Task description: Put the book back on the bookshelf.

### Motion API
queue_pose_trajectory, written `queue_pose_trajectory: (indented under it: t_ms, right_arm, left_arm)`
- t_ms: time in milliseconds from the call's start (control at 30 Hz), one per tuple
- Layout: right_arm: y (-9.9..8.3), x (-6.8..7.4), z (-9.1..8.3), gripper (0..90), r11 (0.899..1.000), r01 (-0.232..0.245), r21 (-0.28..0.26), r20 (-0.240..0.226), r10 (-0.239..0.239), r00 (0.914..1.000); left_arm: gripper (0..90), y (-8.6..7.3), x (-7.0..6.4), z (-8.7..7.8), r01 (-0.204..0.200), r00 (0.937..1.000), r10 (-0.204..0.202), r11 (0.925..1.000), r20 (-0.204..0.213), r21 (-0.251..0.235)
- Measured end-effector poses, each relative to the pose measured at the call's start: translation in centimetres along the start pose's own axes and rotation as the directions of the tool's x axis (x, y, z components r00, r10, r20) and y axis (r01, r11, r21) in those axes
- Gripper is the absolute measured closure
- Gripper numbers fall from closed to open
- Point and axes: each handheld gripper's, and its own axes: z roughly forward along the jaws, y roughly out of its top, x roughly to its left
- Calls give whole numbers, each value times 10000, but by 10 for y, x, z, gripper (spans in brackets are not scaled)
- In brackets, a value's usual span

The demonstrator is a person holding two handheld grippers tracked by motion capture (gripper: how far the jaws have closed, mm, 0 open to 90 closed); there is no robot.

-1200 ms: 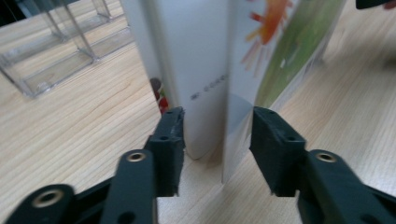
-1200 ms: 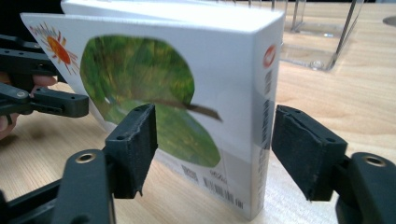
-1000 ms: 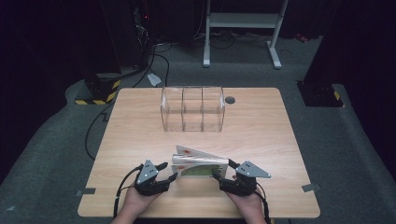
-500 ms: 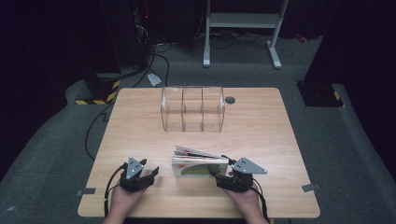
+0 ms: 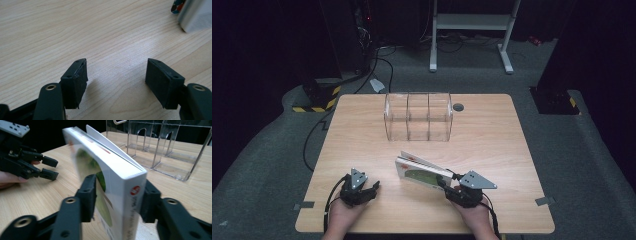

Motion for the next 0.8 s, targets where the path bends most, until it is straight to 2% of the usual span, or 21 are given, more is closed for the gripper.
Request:
queue_pose_trajectory:
  t_ms: [67,167,233,300,367,633,800]
  right_arm:
    - [-1,2,0,645,9999,113,-23,43,-113,9999]
    - [-1,4,-1,723,9996,285,-32,47,-284,9996]
    - [0,5,-1,739,9997,231,44,198,-232,9995]
    - [1,8,-1,740,9985,540,107,379,-543,9978]
    - [1,10,-2,740,9980,623,82,471,-626,9969]
    - [-1,6,-14,742,9995,323,-51,1249,-314,9917]
    - [-4,-1,-24,742,9998,-153,-149,1977,179,9801]
  left_arm:
    - [334,0,1,1,169,9998,-169,9999,64,-24]
    - [330,0,1,0,51,10000,-51,10000,12,22]
    - [330,0,1,0,54,10000,-54,10000,-46,-1]
    - [330,0,0,0,-9,9999,9,10000,-131,-5]
    - [330,1,0,1,-109,9996,109,9999,-246,1]
    - [331,5,6,5,155,9980,-146,9998,-608,149]
    - [329,7,8,9,335,9974,-328,9994,-637,88]
